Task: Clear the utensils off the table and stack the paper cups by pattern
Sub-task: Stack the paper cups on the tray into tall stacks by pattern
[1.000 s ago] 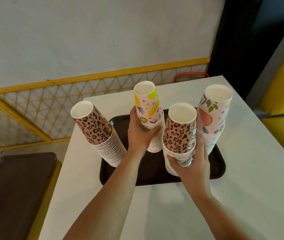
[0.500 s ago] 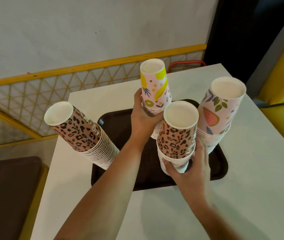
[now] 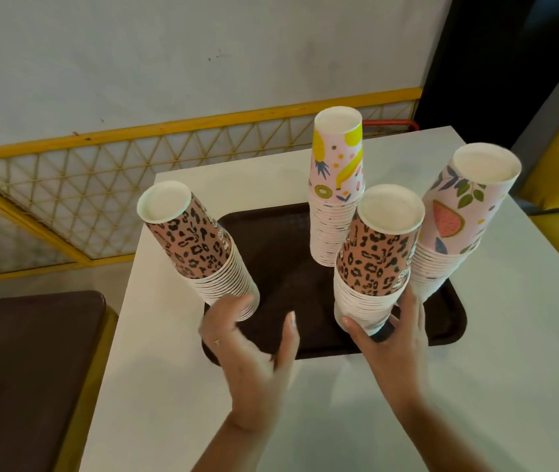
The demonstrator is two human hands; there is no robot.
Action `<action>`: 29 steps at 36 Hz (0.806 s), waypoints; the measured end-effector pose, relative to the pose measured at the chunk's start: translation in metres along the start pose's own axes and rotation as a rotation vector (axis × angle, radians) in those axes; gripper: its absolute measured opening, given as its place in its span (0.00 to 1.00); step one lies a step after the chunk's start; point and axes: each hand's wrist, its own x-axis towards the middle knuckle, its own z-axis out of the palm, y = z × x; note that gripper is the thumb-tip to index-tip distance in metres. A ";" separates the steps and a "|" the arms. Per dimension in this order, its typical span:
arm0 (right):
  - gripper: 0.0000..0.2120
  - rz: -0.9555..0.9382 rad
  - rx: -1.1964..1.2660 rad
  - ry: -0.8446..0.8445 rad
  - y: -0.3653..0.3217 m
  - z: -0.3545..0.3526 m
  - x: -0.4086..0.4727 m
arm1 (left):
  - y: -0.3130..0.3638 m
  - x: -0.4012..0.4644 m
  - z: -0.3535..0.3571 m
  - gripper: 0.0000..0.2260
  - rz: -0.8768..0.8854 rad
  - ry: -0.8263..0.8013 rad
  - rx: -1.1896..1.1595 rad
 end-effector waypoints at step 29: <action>0.41 -0.069 -0.012 -0.117 -0.056 0.124 0.038 | -0.102 0.087 0.003 0.40 -0.425 -0.240 -0.263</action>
